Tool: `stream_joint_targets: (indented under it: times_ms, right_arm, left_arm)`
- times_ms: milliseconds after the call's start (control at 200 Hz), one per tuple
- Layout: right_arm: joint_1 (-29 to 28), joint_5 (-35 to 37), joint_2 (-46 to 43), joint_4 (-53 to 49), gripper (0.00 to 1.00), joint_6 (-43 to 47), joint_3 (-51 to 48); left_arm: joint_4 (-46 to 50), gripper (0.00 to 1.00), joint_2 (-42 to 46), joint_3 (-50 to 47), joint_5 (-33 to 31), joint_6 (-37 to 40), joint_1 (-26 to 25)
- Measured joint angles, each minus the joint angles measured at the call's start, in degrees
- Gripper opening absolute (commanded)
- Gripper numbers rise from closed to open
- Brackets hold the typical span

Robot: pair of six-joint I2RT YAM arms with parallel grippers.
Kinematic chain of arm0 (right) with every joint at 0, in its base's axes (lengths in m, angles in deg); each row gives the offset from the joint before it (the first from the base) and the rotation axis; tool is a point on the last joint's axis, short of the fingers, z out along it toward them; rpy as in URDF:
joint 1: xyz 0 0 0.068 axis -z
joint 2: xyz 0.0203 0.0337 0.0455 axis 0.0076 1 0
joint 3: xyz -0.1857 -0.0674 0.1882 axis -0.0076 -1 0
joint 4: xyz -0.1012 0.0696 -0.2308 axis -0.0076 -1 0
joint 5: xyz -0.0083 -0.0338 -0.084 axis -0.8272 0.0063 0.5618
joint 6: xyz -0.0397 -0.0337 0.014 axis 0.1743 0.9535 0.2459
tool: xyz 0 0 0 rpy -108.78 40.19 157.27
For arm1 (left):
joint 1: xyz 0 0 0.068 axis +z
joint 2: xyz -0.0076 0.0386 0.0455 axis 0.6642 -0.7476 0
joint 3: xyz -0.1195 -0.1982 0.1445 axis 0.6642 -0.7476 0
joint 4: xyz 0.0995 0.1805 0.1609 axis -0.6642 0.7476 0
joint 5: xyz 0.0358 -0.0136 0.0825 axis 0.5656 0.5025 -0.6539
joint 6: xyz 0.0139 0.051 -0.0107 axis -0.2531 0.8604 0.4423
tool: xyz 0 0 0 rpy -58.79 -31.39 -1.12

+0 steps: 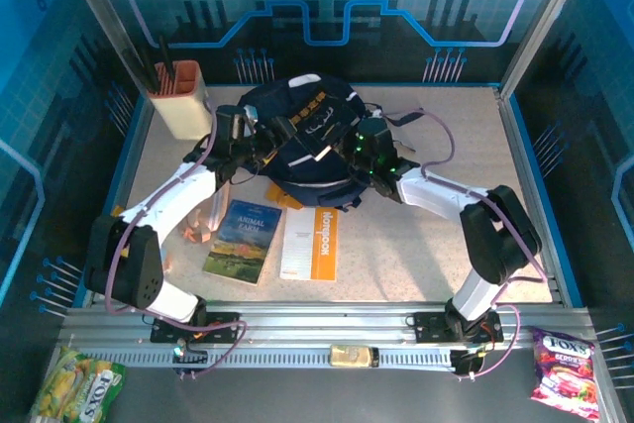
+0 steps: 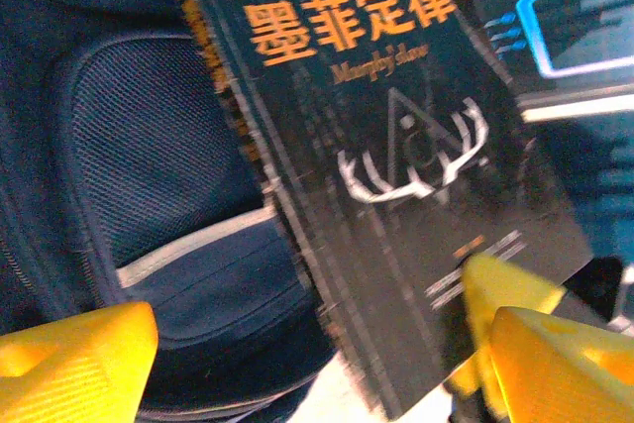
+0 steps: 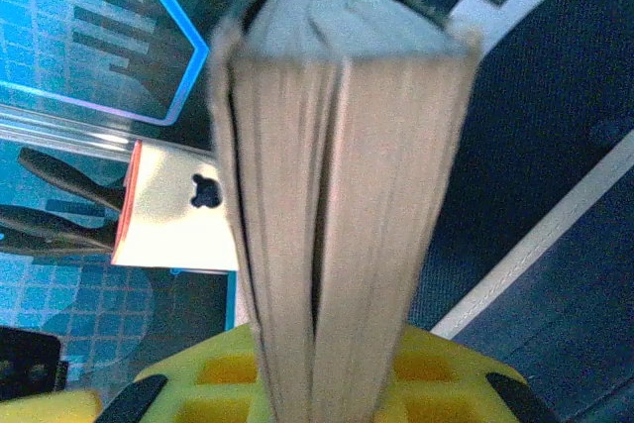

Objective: Pack books, pencil case, and school supplies into a backpack

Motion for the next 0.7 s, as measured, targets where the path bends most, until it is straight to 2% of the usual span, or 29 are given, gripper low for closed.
stream_joint_targets:
  times_ms: [120, 200, 360, 500, 700]
  right_arm:
    - [1.9, 1.6, -3.3, -2.3, 0.04, 3.2, -0.5]
    - [3.5, 2.2, -7.0, -3.8, 0.04, 4.9, -1.9]
    - [7.8, 1.5, -16.3, -10.8, 0.03, 7.2, -3.8]
    - [13.7, -2.7, -22.2, -16.2, 0.03, 8.2, -5.3]
    - [21.7, -9.1, -25.2, -21.0, 0.03, 9.1, -9.9]
  left_arm:
    - [4.7, 0.93, 0.2, 1.4, -0.1, 7.5, -0.5]
    - [7.0, 0.99, 0.1, 2.3, -0.7, 12.3, -1.9]
    - [9.2, 0.99, -1.5, 5.7, -3.5, 21.0, -7.3]
    - [11.7, 0.99, -6.1, 10.5, -6.8, 30.1, -11.7]
    - [18.4, 0.95, -16.4, 21.0, -13.3, 42.6, -15.8]
